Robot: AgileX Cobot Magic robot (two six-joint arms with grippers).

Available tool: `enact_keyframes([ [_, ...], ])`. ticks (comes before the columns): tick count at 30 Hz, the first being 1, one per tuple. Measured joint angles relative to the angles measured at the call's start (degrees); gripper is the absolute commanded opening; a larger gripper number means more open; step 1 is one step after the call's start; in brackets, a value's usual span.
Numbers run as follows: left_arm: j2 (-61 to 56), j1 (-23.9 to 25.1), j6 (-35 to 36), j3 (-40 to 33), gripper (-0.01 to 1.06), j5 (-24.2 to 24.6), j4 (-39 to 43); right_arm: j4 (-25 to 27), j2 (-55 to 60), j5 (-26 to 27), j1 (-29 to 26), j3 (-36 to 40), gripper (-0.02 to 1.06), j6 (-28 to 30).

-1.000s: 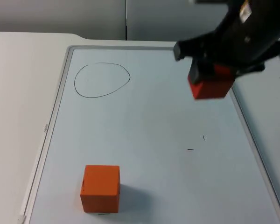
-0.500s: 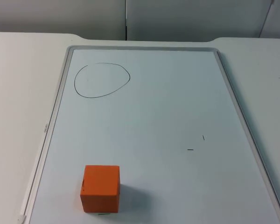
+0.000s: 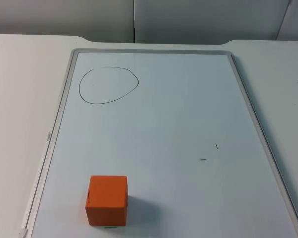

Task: Pick up one cube with the left hand and another cube with the right hand. First place the cube in the right hand at the target position, then stack the cube in the left hand on top.

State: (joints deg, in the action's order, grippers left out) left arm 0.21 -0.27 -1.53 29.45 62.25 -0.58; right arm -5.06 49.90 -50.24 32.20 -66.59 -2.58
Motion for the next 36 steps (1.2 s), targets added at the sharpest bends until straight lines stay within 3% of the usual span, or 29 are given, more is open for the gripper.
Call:
enact_keyframes([
  [9,0.0,0.0,0.0,0.0,1.05,0.0,0.0,2.0,0.0,2.7,0.0,4.3,0.00,2.6],
  [20,0.0,0.0,0.0,0.0,1.05,0.0,-1.3,2.1,0.0,4.0,0.0,4.3,0.00,3.0],
  [30,4.3,0.0,-0.2,4.5,1.05,-1.4,-12.9,4.7,0.0,4.6,0.0,4.3,0.00,5.1],
  [34,10.5,0.0,-4.2,5.3,1.05,-5.0,-20.0,6.0,0.0,4.9,0.0,4.3,0.00,5.9],
  [36,14.7,0.0,-10.2,5.3,1.05,-7.4,-27.3,6.7,0.0,5.0,0.0,4.3,0.00,6.5],
])
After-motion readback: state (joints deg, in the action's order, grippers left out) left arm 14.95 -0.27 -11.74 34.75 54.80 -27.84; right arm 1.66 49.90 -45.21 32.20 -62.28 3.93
